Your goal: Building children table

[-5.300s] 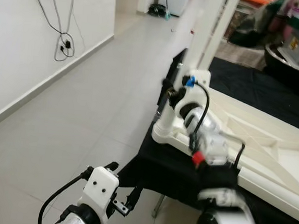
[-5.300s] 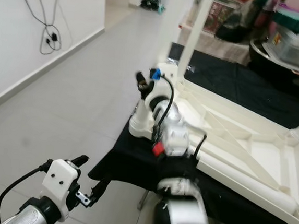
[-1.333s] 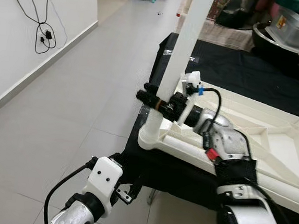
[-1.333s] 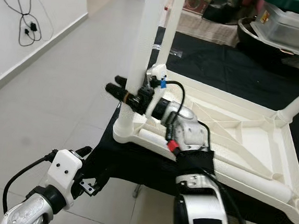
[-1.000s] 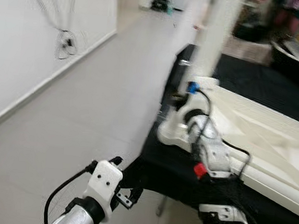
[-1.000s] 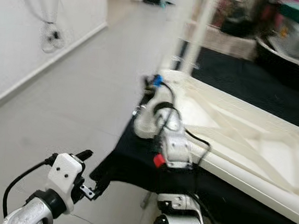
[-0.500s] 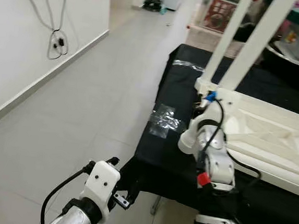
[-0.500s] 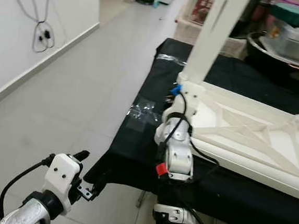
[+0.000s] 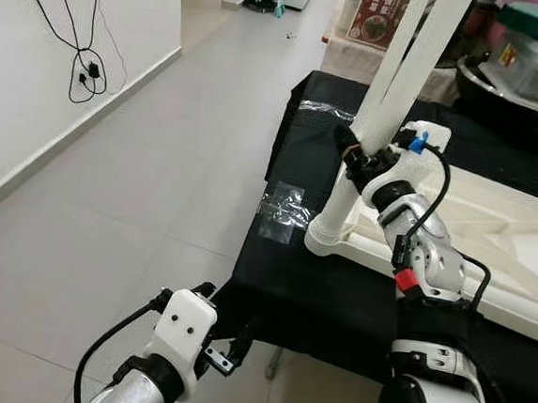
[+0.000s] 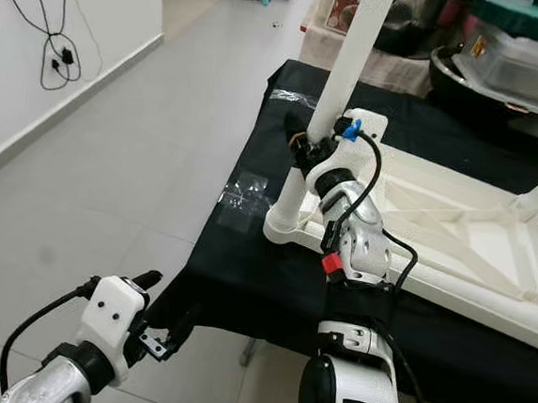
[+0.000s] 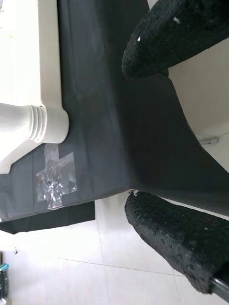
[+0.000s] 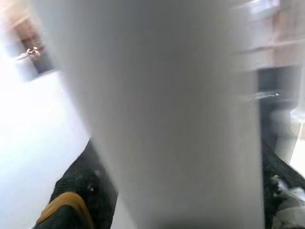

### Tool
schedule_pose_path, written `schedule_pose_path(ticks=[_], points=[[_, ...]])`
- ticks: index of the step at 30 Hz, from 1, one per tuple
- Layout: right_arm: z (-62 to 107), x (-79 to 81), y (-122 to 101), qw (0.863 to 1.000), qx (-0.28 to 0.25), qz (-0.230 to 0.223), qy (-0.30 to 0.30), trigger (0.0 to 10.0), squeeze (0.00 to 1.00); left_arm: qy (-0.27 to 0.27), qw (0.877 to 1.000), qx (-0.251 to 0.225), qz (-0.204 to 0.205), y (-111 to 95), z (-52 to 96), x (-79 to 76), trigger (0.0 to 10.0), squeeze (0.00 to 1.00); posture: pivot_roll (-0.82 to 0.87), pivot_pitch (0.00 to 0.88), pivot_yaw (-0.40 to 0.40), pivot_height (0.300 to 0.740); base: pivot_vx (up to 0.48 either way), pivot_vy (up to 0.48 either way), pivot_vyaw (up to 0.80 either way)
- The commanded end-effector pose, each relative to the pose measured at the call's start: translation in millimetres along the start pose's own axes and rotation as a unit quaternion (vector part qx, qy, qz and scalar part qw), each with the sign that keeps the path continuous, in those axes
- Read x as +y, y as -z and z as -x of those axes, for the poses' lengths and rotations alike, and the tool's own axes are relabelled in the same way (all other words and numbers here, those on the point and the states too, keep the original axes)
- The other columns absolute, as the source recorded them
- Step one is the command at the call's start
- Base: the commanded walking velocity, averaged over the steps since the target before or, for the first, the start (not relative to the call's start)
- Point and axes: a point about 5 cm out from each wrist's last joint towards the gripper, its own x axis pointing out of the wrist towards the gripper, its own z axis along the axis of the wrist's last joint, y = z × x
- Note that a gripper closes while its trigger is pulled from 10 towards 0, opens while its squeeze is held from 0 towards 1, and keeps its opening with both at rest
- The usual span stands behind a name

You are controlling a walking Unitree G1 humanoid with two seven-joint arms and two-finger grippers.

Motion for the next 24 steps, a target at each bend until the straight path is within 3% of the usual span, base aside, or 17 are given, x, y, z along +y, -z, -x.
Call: schedule_pose_path(ticks=[1, 2, 3, 4, 5, 7, 8, 9, 10, 12, 13, 17, 18, 19, 21, 22, 24], points=[[2.3, 16.6, 5, 0.992, 0.03, -0.015, -0.124, 10.0, 0.0, 0.003, 1.0, 0.002, 0.0, 1, -0.3, -1.9, 10.0, 0.0, 0.13, 0.075, -0.132, 0.74, 0.0, 0.0, 0.0], [2.3, 16.6, 5, 0.992, 0.03, -0.015, -0.124, 10.0, 0.0, 0.003, 1.0, 0.002, 0.0, 1, -0.3, -1.9, 10.0, 0.0, 0.13, 0.075, -0.132, 0.74, 0.0, 0.0, 0.0], [9.3, 24.7, 8, 0.976, 0.054, -0.009, -0.209, 10.0, 0.0, 0.002, 1.0, 0.001, 0.0, 0, -0.3, -1.9, 10.0, 0.0, 0.13, 0.077, -0.131, 0.74, 0.0, 0.0, 0.0], [9.3, 24.7, 8, 0.976, 0.054, -0.009, -0.209, 10.0, 0.0, 0.002, 1.0, 0.001, 0.0, 0, -0.3, -1.9, 10.0, 0.0, 0.13, 0.077, -0.131, 0.74, 0.0, 0.0, 0.0], [17.4, 32.3, 15, 0.954, 0.085, 0.005, -0.287, 10.0, 0.0, 0.002, 1.0, 0.001, 0.0, 0, 0.0, -2.1, 10.0, 0.0, 0.13, 0.08, -0.134, 0.74, 0.0, 0.0, 0.0], [23.3, 37.7, 26, 0.921, 0.122, 0.018, -0.371, 10.0, 0.0, 0.002, 1.0, 0.001, 0.001, 0, 0.5, -2.5, 10.0, 0.0, 0.14, 0.084, -0.136, 0.74, 0.0, 0.0, 0.0], [23.3, 37.7, 26, 0.921, 0.122, 0.018, -0.371, 10.0, 0.0, 0.002, 1.0, 0.001, 0.001, 0, 0.5, -2.5, 10.0, 0.0, 0.14, 0.084, -0.136, 0.74, 0.0, 0.0, 0.0], [21.1, 37.9, 27, 0.912, 0.126, 0.018, -0.39, 10.0, 0.0, 0.001, 1.0, 0.0, 0.001, 0, 0.7, -2.6, 10.0, 0.0, 0.14, 0.085, -0.136, 0.74, 0.0, 0.0, 0.0], [16.6, 37.8, 26, 0.91, 0.124, 0.016, -0.396, 9.4, 0.0, 0.0, 1.0, 0.001, 0.001, 0, 1.0, -2.8, 10.0, 0.0, 0.14, 0.086, -0.137, 0.74, 0.0, 0.0, 0.0], [16.6, 37.8, 26, 0.91, 0.124, 0.016, -0.396, 9.4, 0.0, 0.0, 1.0, 0.001, 0.001, 0, 1.0, -2.8, 10.0, 0.0, 0.14, 0.086, -0.137, 0.74, 0.0, 0.0, 0.0], [10.6, 38.1, 25, 0.912, 0.12, 0.016, -0.392, 0.0, 0.0, 0.0, 1.0, 0.001, 0.001, 0, 1.2, -2.7, 10.0, 0.0, 0.14, 0.087, -0.137, 0.74, 0.0, 0.0, 0.0], [3.8, 38.8, 25, 0.92, 0.113, 0.024, -0.374, 0.0, 0.0, 0.0, 1.0, 0.001, 0.001, 0, 1.4, -2.8, 10.0, 0.0, 0.14, 0.088, -0.137, 0.74, 0.0, 0.0, 0.0], [-3.9, 39.0, 26, 0.939, 0.101, 0.041, -0.325, 0.0, 0.0, 0.0, 1.0, 0.001, 0.002, 0, 1.2, -2.9, 10.0, 0.0, 0.14, 0.089, -0.139, 0.74, 0.0, 0.0, 0.0], [-3.9, 39.0, 26, 0.939, 0.101, 0.041, -0.325, 0.0, 0.0, 0.0, 1.0, 0.001, 0.002, 0, 1.2, -2.9, 10.0, 0.0, 0.14, 0.089, -0.139, 0.74, 0.0, 0.0, 0.0], [-6.3, 37.0, 27, 0.956, 0.091, 0.054, -0.273, 0.0, 0.0, 0.0, 1.0, 0.001, 0.002, 0, 0.9, -2.8, 10.0, 0.0, 0.14, 0.09, -0.138, 0.74, 0.0, 0.0, 0.0], [-6.3, 37.0, 27, 0.956, 0.091, 0.054, -0.273, 0.0, 0.0, 0.0, 1.0, 0.001, 0.002, 0, 0.9, -2.8, 10.0, 0.0, 0.14, 0.09, -0.138, 0.74, 0.0, 0.0, 0.0], [-8.9, 30.8, 27, 0.974, 0.085, 0.062, -0.201, 0.0, 0.0, 0.0, 1.0, 0.001, 0.003, 0, 0.8, -2.6, 10.0, 0.0, 0.13, 0.086, -0.136, 0.74, 0.0, 0.0, 0.0]])
